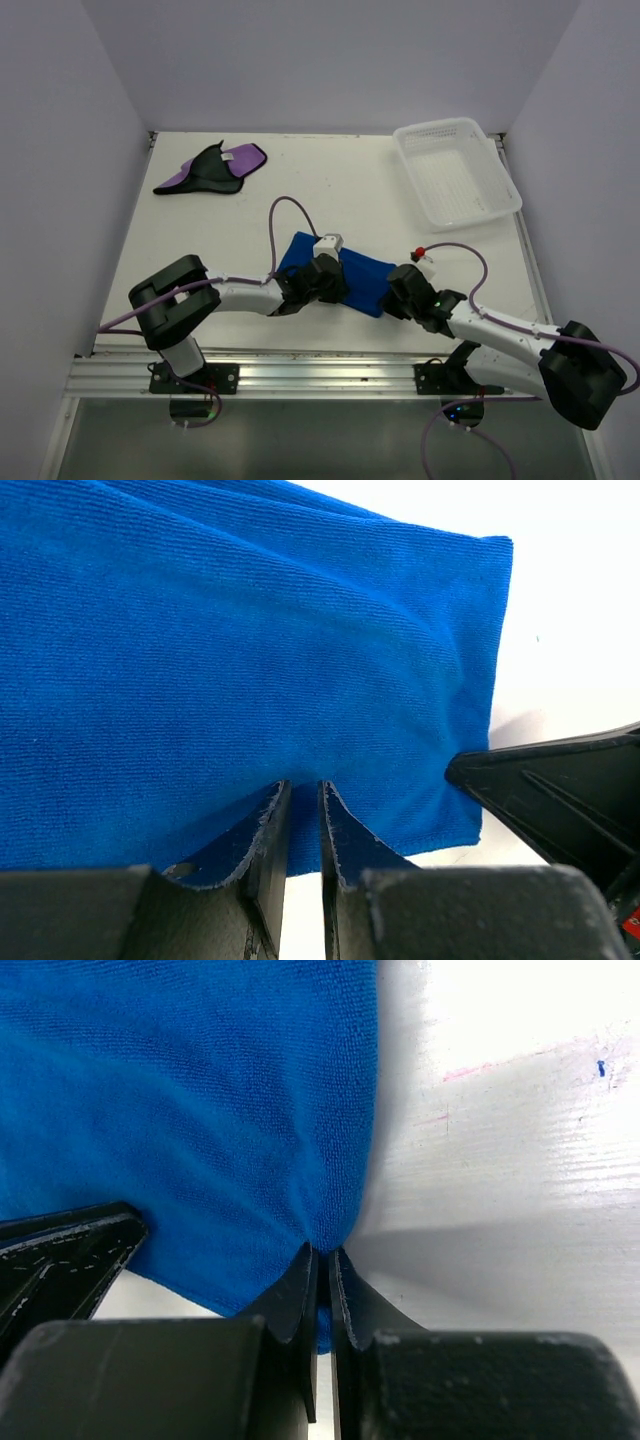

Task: Roll the towels
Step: Roll the towel

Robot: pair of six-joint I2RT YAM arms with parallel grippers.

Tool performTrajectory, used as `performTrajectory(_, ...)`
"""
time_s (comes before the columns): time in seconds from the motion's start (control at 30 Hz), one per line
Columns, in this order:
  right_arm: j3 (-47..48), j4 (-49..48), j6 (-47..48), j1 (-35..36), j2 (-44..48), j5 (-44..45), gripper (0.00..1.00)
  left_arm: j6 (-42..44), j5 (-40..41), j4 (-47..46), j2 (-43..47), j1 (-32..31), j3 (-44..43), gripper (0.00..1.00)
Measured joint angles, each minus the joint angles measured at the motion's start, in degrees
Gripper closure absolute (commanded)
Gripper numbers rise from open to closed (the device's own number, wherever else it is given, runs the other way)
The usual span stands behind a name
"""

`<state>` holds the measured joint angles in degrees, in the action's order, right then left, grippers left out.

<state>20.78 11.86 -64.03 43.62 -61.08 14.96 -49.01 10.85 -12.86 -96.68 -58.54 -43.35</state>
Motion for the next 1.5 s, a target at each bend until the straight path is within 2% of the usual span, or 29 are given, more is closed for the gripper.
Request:
performTrajectory(0.4, 7.04, 8.44, 4.37, 0.66, -0.31, 0.07, 0.94, -0.02, 0.00, 0.02, 0.00, -0.04, 0.09, 0.80)
performTrajectory(0.87, 14.03, 10.03, 7.61, 3.23, -8.41, 0.02, 0.89, -0.02, 0.07, 0.02, 0.02, -0.04, 0.13, 0.80)
performTrajectory(0.97, 14.73, 10.23, 7.72, 3.54, -9.20, 0.07, 0.82, -0.02, 0.09, 0.02, 0.02, -0.04, 0.13, 0.80)
performTrajectory(1.33, 16.15, 9.99, 7.93, 4.15, -11.37, 0.02, 0.76, -0.09, 0.28, -0.28, 0.28, -0.04, 0.85, 0.80)
performTrajectory(1.5, 16.87, 9.84, 7.89, 4.63, -12.85, 0.00, 0.68, -0.09, 0.35, -0.22, 0.70, -0.04, 1.05, 0.80)
